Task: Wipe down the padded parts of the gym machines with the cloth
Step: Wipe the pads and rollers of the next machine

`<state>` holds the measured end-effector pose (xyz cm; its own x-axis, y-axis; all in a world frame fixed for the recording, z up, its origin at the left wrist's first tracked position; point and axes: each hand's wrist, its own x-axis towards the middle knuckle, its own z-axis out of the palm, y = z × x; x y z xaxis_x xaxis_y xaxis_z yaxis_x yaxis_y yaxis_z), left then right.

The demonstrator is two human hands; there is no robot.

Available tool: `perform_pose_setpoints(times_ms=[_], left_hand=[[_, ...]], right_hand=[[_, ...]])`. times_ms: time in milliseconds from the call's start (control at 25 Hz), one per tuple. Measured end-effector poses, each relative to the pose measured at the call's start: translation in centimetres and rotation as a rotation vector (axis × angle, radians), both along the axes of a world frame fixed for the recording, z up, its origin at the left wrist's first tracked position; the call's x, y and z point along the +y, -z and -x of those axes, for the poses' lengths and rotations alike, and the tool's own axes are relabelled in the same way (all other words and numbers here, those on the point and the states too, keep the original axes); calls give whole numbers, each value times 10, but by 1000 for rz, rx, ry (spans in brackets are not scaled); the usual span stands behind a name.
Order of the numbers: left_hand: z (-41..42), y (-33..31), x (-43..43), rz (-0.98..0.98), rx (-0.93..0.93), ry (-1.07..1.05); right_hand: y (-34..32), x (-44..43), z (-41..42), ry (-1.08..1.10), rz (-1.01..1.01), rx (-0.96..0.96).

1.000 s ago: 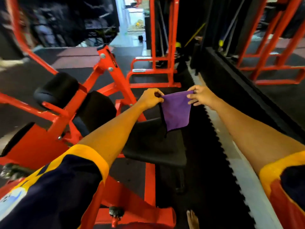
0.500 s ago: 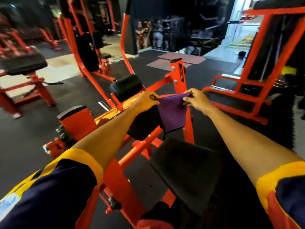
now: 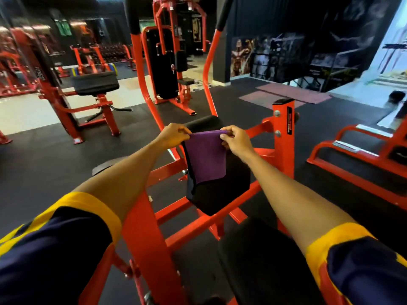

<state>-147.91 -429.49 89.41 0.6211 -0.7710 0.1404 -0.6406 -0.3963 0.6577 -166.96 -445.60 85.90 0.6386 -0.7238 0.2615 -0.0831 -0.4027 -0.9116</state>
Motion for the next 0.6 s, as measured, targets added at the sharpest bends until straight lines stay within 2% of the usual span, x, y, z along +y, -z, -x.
perform_pose_setpoints(times_ms=[160,320,440,520,600], left_hand=[[-65,10,-44,152,63,-107],[-100,16,-88,183,188,-89],[-109,21,-101,183,266,-41],[-110,16,-107,128,351,-13],[-107,7,-114,87,474,3]], right_hand=[[12,-35,-76,111,63,-73],[22,-55,-126,338,140,-187],[42,-35,-143,311,172,-250],[60,-12,-151,188,374,-98],[70,4,-161,160,612,114]])
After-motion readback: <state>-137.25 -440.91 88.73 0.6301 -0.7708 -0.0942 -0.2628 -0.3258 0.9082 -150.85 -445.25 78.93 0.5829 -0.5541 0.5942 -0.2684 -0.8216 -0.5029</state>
